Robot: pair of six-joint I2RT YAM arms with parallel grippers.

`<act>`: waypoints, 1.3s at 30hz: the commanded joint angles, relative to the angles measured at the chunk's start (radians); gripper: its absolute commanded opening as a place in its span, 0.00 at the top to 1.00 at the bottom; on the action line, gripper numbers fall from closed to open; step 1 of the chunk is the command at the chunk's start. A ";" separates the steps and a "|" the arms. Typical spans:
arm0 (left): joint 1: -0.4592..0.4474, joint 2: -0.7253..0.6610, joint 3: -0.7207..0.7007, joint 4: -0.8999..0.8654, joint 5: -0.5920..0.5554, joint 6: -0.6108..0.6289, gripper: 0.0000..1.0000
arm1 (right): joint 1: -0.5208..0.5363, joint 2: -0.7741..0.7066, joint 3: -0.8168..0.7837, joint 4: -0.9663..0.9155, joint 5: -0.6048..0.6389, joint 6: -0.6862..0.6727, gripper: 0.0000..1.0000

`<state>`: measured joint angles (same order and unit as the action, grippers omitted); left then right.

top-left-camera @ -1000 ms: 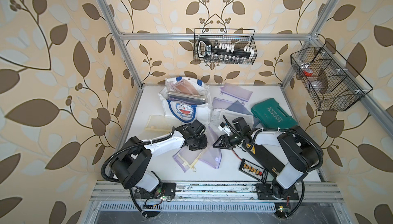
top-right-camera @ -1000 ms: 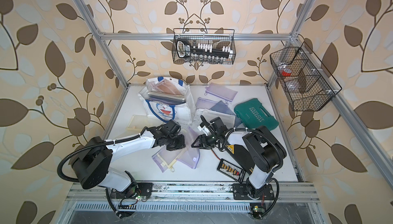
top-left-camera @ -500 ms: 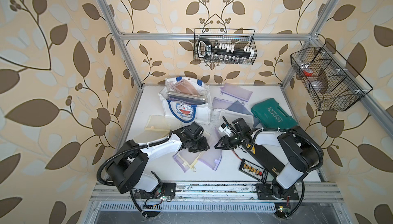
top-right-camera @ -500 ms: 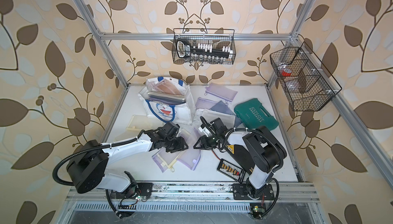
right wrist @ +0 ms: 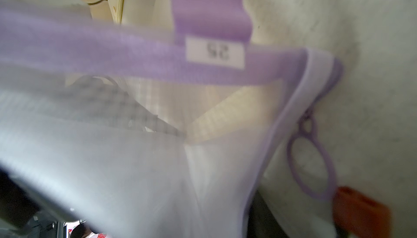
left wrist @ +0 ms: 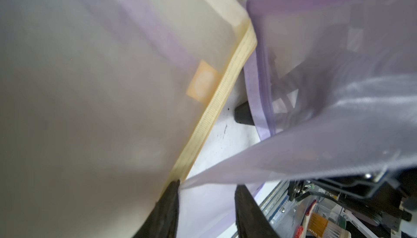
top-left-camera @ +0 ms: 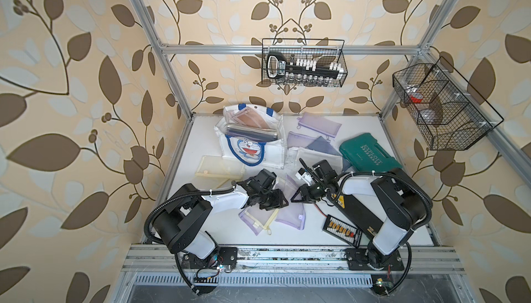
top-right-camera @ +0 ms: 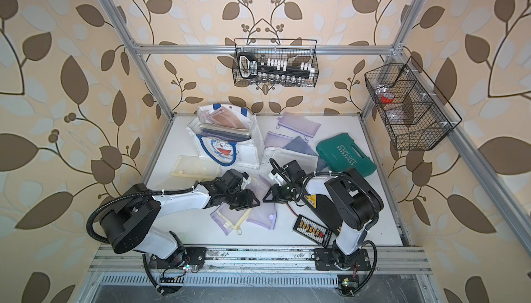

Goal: Put the pencil pouch into the canvas bag
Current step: Pick up the pencil pouch.

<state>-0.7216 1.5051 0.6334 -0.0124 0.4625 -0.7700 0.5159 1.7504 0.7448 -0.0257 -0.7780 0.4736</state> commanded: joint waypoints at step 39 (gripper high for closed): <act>-0.009 -0.408 0.240 -0.272 -0.011 0.104 0.36 | 0.018 -0.314 0.170 -0.229 -0.367 -0.118 0.93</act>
<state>-0.7216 1.1046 0.8394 -0.3256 0.4339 -0.6819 0.5198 1.4338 0.8822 -0.2626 -1.0710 0.3508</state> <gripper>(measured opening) 0.658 0.066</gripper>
